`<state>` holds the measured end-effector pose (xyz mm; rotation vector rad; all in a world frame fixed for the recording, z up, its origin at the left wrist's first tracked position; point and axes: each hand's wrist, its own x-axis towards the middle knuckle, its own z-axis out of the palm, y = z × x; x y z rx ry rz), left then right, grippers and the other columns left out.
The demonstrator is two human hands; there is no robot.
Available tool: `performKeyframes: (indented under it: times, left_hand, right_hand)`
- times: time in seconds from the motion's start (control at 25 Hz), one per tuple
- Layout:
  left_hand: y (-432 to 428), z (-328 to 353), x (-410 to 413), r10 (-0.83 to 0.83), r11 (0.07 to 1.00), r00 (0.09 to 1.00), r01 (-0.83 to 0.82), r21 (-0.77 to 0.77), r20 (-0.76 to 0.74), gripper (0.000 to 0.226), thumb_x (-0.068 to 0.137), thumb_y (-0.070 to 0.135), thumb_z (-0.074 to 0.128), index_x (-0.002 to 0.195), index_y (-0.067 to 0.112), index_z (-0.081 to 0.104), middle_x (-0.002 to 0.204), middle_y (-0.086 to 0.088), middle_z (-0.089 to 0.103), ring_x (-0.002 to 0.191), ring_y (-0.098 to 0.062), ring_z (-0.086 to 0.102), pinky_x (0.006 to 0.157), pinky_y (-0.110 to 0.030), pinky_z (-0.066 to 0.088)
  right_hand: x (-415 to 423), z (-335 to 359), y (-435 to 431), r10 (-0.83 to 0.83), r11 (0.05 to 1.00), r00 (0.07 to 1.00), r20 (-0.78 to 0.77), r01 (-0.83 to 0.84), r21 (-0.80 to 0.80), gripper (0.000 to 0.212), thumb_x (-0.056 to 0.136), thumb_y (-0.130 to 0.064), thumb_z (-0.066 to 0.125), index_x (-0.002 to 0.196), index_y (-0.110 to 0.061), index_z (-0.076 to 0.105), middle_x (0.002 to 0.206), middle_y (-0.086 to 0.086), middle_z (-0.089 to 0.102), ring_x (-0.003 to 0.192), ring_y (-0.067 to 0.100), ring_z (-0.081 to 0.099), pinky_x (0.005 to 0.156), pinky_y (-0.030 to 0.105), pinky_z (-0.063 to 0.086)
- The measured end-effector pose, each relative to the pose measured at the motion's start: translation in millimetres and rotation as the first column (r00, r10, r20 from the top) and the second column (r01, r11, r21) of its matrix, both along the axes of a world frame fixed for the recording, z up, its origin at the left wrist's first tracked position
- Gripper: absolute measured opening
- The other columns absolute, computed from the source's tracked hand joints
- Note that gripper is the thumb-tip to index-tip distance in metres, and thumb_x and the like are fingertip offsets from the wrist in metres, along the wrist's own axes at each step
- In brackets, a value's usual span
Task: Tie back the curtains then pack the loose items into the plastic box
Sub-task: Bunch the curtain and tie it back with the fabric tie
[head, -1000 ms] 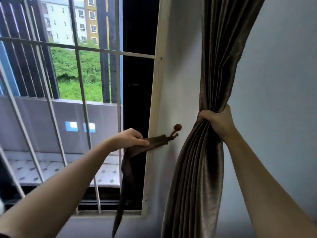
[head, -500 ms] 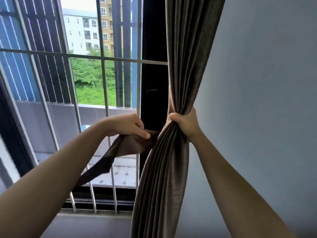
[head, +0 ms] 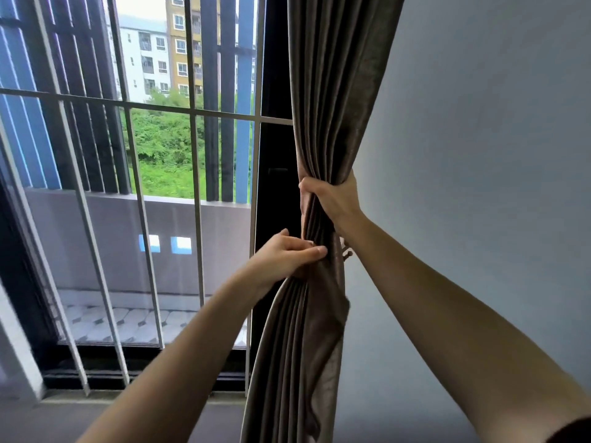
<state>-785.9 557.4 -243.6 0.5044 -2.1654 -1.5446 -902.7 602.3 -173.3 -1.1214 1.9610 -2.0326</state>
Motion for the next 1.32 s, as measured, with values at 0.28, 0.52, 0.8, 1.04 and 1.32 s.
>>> performKeyframes:
  times: [0.28, 0.52, 0.8, 1.04, 1.32]
  left_hand:
    - [27, -8, -31, 0.056, 0.978, 0.989, -0.081, -0.191, -0.134, 0.014, 0.084, 0.04, 0.065, 0.072, 0.041, 0.072, 0.158, -0.01, -0.017, 0.145, -0.024, -0.014, 0.118, -0.043, 0.008]
    - [28, -29, -50, 0.11, 0.853, 0.929, -0.271, -0.446, -0.354, 0.01, 0.085, 0.012, 0.063, 0.087, 0.018, 0.071, 0.157, -0.021, -0.011, 0.141, -0.012, -0.012, 0.116, -0.035, 0.017]
    - [35, -33, -46, 0.054, 0.871, 0.856, -0.292, -0.395, -0.515, 0.009, 0.081, -0.009, 0.063, 0.083, -0.001, 0.064, 0.154, -0.012, 0.011, 0.104, 0.039, 0.03, 0.091, -0.013, 0.047]
    - [25, -30, -40, 0.002, 0.871, 0.851, -0.259, -0.416, -0.525, 0.058, 0.074, -0.009, 0.059, 0.105, 0.038, 0.046, 0.158, 0.009, -0.004, 0.143, -0.03, 0.025, 0.091, -0.028, 0.048]
    - [29, -15, -9, -0.064, 0.846, 0.97, -0.073, -0.528, -0.236, 0.034, 0.078, -0.001, 0.063, 0.088, 0.029, 0.077, 0.155, 0.011, -0.006, 0.134, 0.015, 0.002, 0.11, -0.01, 0.014]
  right_hand:
    - [-1, 36, 13, 0.079, 0.975, 0.984, 0.162, -0.11, 0.193, 0.067, 0.071, -0.025, 0.076, 0.131, -0.019, 0.046, 0.121, 0.004, 0.058, 0.11, 0.026, 0.054, 0.099, 0.044, 0.045]
    - [-3, 35, 15, 0.085, 0.967, 0.968, 0.235, -0.136, 0.213, 0.059, 0.072, -0.029, 0.075, 0.124, -0.016, 0.053, 0.116, 0.007, 0.062, 0.107, 0.028, 0.058, 0.098, 0.046, 0.047]
    - [-8, 35, 21, 0.073, 0.971, 0.963, 0.261, -0.128, 0.202, 0.06, 0.075, -0.027, 0.073, 0.129, -0.016, 0.049, 0.117, 0.007, 0.06, 0.109, 0.029, 0.057, 0.093, 0.045, 0.048]
    - [-10, 34, 23, 0.079, 0.969, 0.959, 0.272, -0.138, 0.206, 0.06, 0.076, -0.028, 0.071, 0.13, -0.016, 0.047, 0.119, 0.008, 0.059, 0.11, 0.03, 0.055, 0.097, 0.05, 0.046]
    - [-13, 32, 22, 0.076, 0.974, 0.96, 0.268, -0.129, 0.186, 0.062, 0.077, -0.026, 0.071, 0.132, -0.02, 0.044, 0.122, 0.008, 0.057, 0.111, 0.031, 0.054, 0.098, 0.053, 0.045]
